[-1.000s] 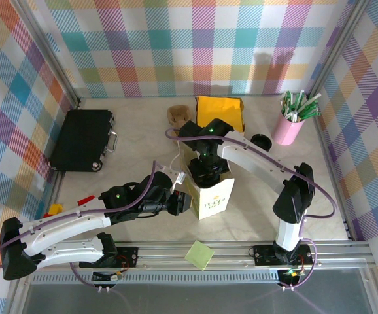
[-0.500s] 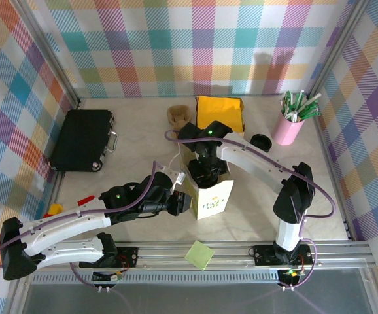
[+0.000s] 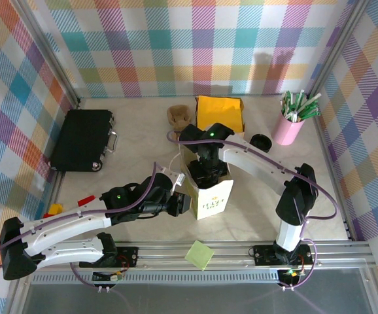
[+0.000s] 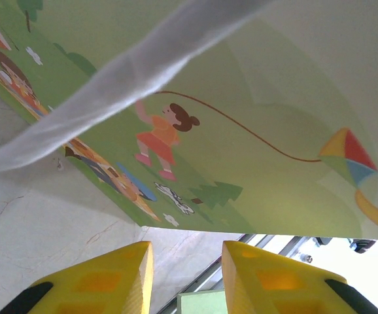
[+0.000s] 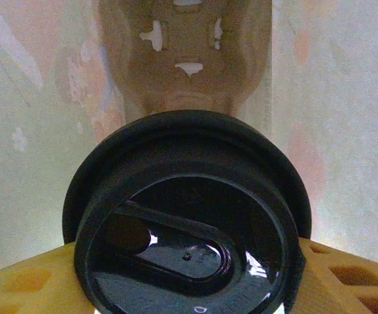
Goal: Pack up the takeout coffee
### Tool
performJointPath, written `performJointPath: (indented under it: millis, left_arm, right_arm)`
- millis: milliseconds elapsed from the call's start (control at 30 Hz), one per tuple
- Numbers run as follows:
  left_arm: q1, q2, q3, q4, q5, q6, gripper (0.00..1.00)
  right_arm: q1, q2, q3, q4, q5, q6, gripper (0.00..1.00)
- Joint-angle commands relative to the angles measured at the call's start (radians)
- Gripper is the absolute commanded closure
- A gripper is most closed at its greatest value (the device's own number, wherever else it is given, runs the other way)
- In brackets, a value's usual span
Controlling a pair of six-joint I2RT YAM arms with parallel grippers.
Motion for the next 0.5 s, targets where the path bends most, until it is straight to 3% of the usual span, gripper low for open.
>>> performJointPath:
  millis: [0,467]
  left_arm:
    - [-0.011,-0.003,-0.015,0.020,-0.015,0.004,0.67]
    - [-0.011,-0.014,-0.015,0.008,-0.021,0.006,0.67]
  right_arm:
    - [-0.005,0.023,-0.032,-0.006,-0.024,0.016,0.62]
    - [0.001,-0.004,0.128,-0.157,0.020,-0.015,0.62]
